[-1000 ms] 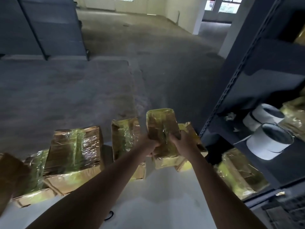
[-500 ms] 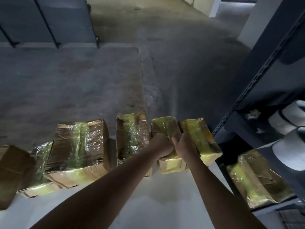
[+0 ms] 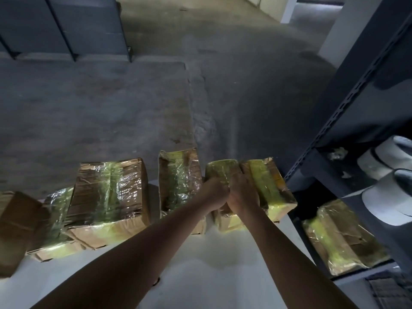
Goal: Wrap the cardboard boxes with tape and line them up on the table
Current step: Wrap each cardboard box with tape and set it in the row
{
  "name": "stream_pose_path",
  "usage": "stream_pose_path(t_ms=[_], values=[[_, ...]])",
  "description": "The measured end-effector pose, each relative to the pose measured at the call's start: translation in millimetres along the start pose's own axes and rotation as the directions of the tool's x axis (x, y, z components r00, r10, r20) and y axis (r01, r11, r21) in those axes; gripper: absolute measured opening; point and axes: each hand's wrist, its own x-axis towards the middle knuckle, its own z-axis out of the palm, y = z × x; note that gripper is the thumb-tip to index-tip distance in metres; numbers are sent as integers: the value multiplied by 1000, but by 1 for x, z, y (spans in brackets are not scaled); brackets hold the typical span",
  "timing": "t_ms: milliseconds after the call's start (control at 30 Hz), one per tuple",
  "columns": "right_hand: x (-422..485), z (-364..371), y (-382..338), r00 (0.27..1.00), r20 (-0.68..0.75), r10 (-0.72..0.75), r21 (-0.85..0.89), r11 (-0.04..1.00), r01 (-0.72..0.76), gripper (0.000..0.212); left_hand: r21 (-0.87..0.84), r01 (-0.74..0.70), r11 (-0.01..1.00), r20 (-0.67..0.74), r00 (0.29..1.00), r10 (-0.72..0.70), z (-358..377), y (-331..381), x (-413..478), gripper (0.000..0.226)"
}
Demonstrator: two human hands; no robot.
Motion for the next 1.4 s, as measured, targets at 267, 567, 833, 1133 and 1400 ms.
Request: stream_pose_path(t_ms=[267, 567, 833, 1133, 1400], values=[[2, 5, -52, 991, 117, -67, 283, 959, 32, 32, -33, 59, 998, -304, 950, -66, -55, -47, -19, 20], [10, 27, -83, 963, 269, 27, 335, 935, -119, 56, -163, 226, 960, -300, 916, -266, -88, -95, -37, 27], [-5, -9, -103, 998, 27, -58, 495, 868, 37, 28, -478, 165, 863, -245, 918, -311, -93, -100, -34, 42], [-16, -57, -91, 993, -46, -105, 480, 870, 115, 21, -297, 97, 950, -399, 891, -216, -109, -79, -34, 17], [-24, -81, -109, 910, -209, -358, 219, 890, 400, 75, -184, 80, 980, -408, 900, -150, -131, -66, -64, 35]])
